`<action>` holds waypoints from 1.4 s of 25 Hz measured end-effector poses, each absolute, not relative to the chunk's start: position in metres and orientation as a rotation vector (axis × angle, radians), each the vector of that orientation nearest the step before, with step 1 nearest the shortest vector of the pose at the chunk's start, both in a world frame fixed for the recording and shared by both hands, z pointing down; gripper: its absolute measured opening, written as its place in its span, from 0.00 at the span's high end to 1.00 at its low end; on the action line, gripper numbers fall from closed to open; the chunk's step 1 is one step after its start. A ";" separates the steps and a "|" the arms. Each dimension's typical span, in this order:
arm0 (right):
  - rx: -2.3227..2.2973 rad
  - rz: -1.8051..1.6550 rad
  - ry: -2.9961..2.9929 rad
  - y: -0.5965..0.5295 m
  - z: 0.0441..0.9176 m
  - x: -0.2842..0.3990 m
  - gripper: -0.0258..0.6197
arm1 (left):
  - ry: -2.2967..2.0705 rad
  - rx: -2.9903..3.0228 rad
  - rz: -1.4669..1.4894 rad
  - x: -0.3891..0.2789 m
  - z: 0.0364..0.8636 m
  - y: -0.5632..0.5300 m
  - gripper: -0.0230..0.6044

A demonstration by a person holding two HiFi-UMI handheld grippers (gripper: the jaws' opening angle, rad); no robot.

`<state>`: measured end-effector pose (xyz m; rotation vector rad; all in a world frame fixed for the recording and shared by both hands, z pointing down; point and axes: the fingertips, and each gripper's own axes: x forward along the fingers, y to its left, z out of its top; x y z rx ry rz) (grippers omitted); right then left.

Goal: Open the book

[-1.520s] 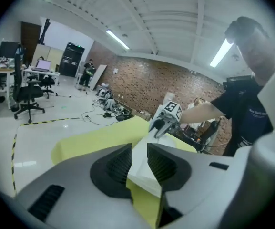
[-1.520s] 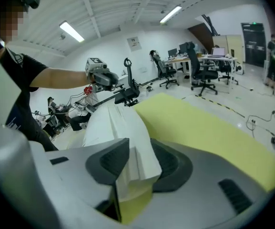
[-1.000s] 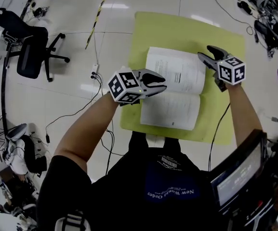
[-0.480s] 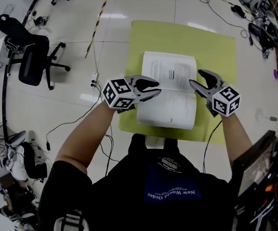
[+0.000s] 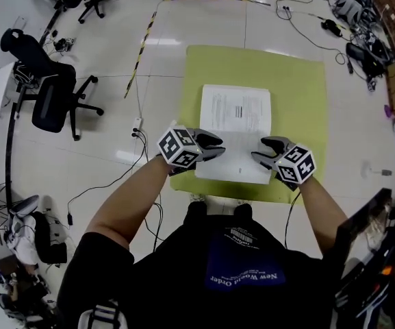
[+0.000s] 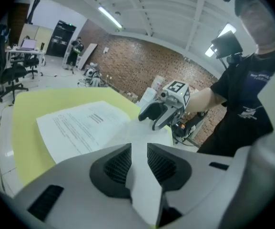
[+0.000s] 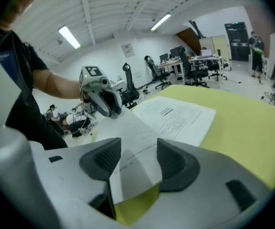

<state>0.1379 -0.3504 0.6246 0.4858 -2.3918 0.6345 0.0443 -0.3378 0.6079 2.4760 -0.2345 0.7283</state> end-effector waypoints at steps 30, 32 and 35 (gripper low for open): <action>0.719 0.891 -2.529 -0.395 0.615 0.181 0.61 | -0.223 2.375 0.729 0.049 0.649 -0.296 0.81; 0.563 0.698 -2.532 -0.368 0.612 0.176 0.61 | -0.211 2.369 0.736 0.050 0.652 -0.291 0.81; 0.203 0.330 -2.447 -0.311 0.623 0.161 0.63 | -0.200 2.375 0.726 0.051 0.656 -0.285 0.81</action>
